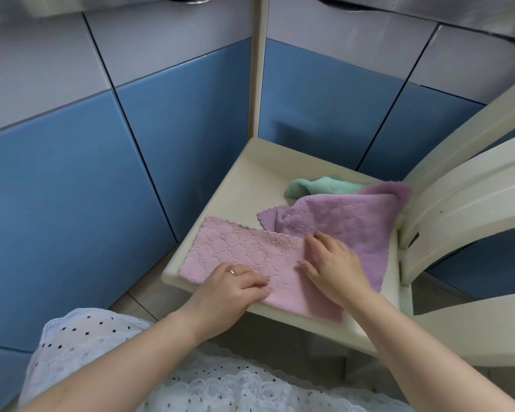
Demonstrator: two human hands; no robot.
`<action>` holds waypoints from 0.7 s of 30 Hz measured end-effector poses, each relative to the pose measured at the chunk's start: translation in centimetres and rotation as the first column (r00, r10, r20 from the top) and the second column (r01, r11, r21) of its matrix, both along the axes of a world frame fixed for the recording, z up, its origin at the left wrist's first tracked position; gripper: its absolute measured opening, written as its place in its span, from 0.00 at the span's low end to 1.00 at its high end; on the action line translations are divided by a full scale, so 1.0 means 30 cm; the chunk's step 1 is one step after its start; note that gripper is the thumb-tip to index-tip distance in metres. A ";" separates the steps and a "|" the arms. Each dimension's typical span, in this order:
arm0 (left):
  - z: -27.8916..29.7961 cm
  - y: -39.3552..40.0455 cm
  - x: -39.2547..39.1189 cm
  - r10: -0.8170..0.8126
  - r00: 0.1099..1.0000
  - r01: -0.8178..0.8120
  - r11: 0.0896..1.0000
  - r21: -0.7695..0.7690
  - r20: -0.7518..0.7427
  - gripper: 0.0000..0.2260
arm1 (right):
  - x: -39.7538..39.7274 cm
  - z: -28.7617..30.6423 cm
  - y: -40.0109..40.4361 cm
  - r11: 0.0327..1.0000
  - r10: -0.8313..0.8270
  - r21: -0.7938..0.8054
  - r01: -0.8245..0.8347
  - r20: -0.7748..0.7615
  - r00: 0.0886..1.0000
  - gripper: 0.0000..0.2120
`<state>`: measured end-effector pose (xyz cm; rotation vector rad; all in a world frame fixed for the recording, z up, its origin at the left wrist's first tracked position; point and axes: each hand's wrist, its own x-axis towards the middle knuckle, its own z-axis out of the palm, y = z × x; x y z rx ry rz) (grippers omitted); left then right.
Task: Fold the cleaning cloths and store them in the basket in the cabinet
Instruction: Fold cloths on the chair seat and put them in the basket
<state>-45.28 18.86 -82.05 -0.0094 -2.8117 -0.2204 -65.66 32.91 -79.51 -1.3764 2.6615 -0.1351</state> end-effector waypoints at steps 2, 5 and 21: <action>0.008 -0.042 0.030 -0.025 0.999 0.025 1.000 -0.013 0.025 0.12 | -0.018 -0.001 -0.001 0.996 -0.025 0.089 0.024 0.003 1.000 0.29; 0.027 -0.106 0.074 -0.033 0.997 0.035 0.999 -0.025 0.069 0.13 | -0.044 0.010 -0.013 0.988 -0.063 0.140 0.062 0.006 0.998 0.30; -0.023 -0.235 0.118 -0.163 0.980 0.183 0.964 -0.191 0.118 0.17 | 0.028 -0.015 -0.013 0.752 0.654 0.064 -0.656 -0.198 0.731 0.21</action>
